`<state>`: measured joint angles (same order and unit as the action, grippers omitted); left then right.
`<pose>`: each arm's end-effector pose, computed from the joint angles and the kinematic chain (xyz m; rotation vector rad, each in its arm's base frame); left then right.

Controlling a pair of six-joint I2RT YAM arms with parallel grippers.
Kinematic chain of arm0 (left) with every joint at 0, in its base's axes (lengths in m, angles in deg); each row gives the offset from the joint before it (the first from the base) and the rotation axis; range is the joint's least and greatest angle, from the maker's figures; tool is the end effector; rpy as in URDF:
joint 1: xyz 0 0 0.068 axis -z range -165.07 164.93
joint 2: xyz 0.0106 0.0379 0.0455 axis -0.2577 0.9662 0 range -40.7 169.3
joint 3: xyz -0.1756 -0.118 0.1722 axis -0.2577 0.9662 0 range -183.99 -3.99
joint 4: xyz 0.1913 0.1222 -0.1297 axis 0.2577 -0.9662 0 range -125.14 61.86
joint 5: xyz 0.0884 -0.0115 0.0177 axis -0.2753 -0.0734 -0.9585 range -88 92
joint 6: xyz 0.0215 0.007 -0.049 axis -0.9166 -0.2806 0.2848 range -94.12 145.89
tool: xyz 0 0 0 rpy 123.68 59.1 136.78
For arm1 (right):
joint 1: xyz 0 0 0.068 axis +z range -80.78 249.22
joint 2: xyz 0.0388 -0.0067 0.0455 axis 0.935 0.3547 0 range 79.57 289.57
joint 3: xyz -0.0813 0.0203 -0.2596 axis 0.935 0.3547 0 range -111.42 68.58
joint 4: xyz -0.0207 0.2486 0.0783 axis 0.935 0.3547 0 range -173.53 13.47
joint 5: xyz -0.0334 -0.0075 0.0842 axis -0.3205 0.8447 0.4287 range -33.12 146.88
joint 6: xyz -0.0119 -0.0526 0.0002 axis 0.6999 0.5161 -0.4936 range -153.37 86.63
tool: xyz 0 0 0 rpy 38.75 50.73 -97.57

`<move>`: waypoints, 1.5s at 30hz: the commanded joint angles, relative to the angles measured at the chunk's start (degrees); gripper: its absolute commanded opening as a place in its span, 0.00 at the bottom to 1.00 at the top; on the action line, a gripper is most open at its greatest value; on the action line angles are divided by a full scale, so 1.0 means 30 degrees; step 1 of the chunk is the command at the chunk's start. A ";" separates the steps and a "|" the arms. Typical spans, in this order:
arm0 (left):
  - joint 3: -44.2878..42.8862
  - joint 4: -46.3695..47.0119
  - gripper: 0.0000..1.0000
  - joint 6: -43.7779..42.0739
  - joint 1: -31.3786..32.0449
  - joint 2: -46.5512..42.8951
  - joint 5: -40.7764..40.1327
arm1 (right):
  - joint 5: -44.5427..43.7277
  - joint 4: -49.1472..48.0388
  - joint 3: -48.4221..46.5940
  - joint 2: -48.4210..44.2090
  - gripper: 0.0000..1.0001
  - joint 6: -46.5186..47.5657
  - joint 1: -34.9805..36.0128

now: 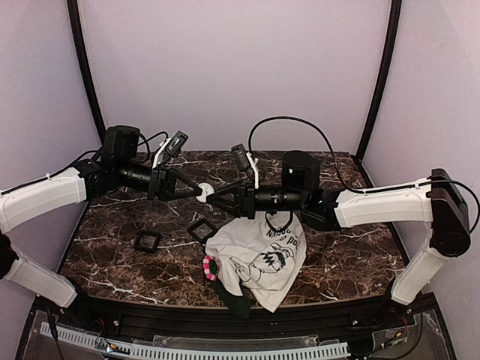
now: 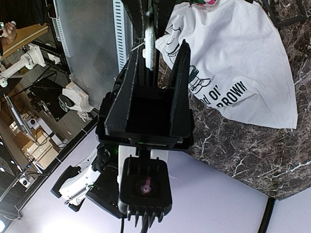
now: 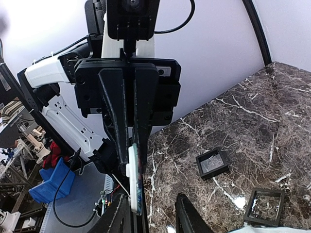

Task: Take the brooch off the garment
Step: Close the brooch securely.

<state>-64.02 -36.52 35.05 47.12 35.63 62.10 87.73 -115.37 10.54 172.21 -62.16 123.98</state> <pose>0.2315 -0.1822 0.3204 1.0953 1.7629 -1.4937 0.2000 0.3147 0.2824 -0.8618 1.6409 1.5067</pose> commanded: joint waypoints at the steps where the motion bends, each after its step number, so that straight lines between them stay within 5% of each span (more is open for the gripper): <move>1: 0.0112 0.0006 0.01 -0.0255 0.0219 -0.0151 0.0125 | -0.0021 -0.1084 -0.0492 0.0212 0.33 -0.0209 0.0115; 27: 0.0011 -0.0429 0.01 -0.0737 0.0579 0.0012 0.0002 | -0.1696 0.0152 -0.1158 0.0993 0.00 -0.1115 0.0085; 45: 0.0030 -0.0592 0.01 -0.0941 0.0698 -0.0083 -0.0085 | -0.3847 0.2450 -0.2002 0.2237 0.00 -0.3699 -0.0389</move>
<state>-64.02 -39.30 32.91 46.64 36.20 56.46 85.02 -110.56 5.53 175.66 -69.51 123.96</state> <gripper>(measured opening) 0.042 0.041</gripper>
